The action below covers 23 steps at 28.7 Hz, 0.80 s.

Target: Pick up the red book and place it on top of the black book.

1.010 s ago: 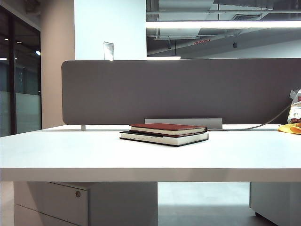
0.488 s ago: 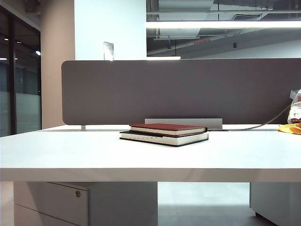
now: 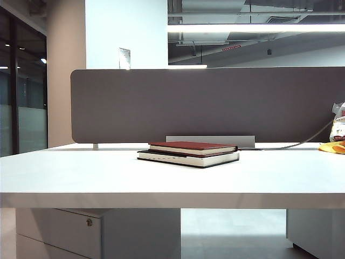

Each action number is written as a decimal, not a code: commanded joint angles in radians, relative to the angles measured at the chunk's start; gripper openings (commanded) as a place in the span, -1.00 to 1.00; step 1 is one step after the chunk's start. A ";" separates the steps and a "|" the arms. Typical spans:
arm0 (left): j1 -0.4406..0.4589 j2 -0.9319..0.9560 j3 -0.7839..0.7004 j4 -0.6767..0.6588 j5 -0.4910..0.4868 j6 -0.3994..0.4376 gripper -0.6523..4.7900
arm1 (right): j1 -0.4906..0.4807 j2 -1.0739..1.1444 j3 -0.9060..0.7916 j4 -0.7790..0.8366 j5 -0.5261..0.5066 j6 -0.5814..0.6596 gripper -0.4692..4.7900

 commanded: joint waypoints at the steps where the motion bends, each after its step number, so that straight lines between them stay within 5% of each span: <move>1: 0.000 0.000 -0.045 0.023 -0.004 -0.019 -0.78 | 0.002 -0.024 -0.053 0.055 -0.004 0.049 -0.83; 4: 0.000 0.000 -0.090 0.050 -0.013 -0.048 -0.78 | 0.002 -0.045 -0.109 0.093 -0.004 0.122 -0.83; 23: 0.000 0.000 -0.238 0.082 -0.014 -0.054 -0.78 | 0.002 -0.064 -0.240 0.103 -0.003 0.048 -0.83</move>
